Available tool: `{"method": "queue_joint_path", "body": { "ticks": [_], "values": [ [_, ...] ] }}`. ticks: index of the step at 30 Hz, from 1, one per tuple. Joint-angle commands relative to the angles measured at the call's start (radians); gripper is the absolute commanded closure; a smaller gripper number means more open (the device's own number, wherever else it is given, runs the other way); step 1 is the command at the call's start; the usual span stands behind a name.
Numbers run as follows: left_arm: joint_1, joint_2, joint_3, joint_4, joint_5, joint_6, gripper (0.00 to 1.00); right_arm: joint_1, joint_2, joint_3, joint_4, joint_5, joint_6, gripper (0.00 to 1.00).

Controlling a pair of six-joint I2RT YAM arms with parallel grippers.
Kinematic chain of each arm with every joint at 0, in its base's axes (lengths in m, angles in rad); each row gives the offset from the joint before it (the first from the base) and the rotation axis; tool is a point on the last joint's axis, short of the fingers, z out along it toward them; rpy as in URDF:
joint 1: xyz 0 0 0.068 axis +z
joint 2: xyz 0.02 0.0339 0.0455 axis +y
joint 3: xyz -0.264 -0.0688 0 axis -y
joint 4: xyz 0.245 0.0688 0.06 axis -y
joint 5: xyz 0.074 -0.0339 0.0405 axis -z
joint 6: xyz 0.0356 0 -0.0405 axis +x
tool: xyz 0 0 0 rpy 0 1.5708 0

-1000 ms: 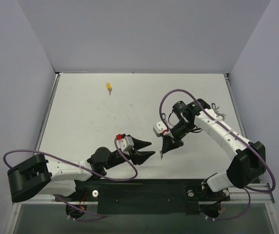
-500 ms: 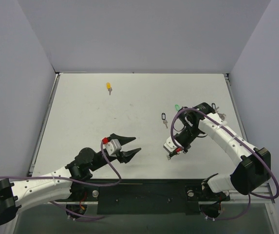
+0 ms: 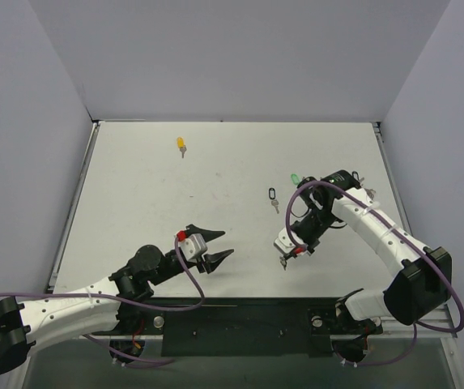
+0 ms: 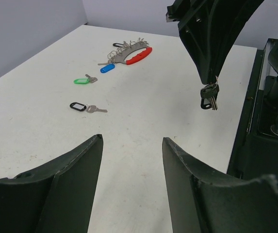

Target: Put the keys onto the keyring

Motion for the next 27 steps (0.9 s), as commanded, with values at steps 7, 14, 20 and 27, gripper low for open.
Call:
{"method": "queue_joint_path", "body": {
  "ticks": [7, 14, 20, 27],
  "values": [
    [0.010, -0.070, 0.040, -0.077, -0.038, -0.020, 0.37, -0.186, -0.038, -0.013, -0.065, -0.073, 0.287, 1.00],
    [0.019, -0.143, 0.152, -0.333, -0.015, 0.085, 0.36, -0.578, -0.030, -0.052, -0.162, -0.033, 0.346, 1.00],
    [0.019, -0.138, 0.263, -0.571, -0.007, 0.260, 0.36, -0.788, -0.030, -0.065, -0.120, 0.174, 0.516, 1.00],
    [0.019, -0.157, 0.206, -0.588, -0.013, 0.302, 0.36, -0.803, 0.037, -0.075, -0.004, 0.419, 0.770, 1.00]
  ]
}}
